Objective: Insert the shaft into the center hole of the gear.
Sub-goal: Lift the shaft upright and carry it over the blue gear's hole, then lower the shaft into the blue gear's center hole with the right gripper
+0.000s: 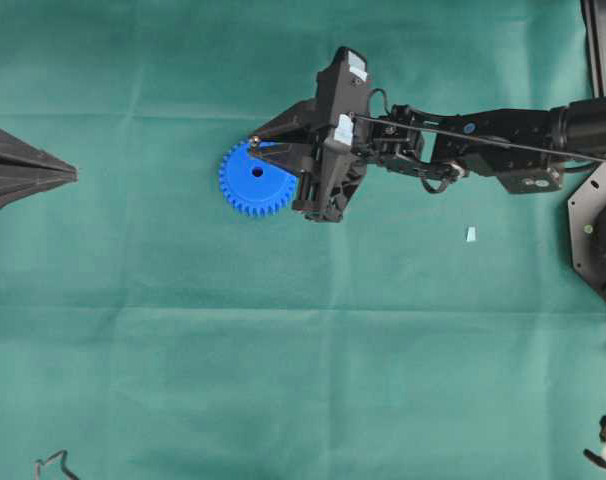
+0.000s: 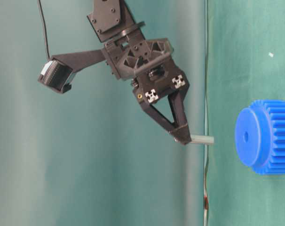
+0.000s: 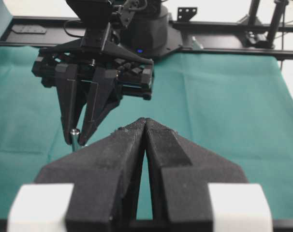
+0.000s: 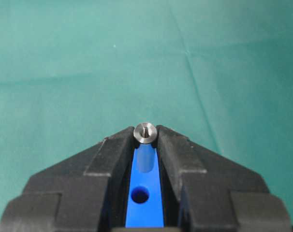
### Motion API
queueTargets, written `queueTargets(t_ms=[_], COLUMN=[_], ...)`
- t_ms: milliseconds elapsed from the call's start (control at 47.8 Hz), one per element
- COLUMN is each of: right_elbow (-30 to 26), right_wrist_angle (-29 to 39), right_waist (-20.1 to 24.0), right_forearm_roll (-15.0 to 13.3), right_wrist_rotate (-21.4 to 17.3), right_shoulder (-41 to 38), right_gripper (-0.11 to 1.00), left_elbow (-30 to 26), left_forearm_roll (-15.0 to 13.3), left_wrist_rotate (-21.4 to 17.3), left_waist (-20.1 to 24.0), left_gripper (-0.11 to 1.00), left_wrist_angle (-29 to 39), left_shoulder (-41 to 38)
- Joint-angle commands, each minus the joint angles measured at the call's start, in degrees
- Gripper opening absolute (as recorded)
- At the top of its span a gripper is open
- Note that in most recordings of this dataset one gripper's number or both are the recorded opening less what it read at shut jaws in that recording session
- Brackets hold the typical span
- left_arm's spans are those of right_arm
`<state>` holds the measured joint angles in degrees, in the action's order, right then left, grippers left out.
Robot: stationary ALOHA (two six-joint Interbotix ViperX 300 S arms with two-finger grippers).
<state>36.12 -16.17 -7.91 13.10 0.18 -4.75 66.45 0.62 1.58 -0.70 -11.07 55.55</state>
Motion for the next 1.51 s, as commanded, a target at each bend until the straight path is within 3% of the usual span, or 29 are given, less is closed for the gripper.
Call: queueTargets(t_ms=[0,545,1487], right_elbow=[-1.32,-1.05,-0.09], right_wrist_angle=[0.0,-0.97,-2.02], right_waist=[0.18,0.18,0.62], right_forearm_roll=[-0.09,0.35,0.35], right_wrist_rotate=[0.0,-0.79,-0.79], right_shoulder=[0.53,-4.75,-2.2], right_gripper=[0.2,0.2,0.2], left_elbow=[-1.58,-1.58,-1.58], left_forearm_roll=[0.0,0.09,0.09], left_wrist_rotate=[0.0,0.0,0.0], left_waist=[-0.09,-0.18,-0.09], left_gripper=[0.0,0.0,0.0], left_wrist_angle=[-0.35,-0.18,-0.26], left_shoulder=[-0.18,-0.18,-0.18])
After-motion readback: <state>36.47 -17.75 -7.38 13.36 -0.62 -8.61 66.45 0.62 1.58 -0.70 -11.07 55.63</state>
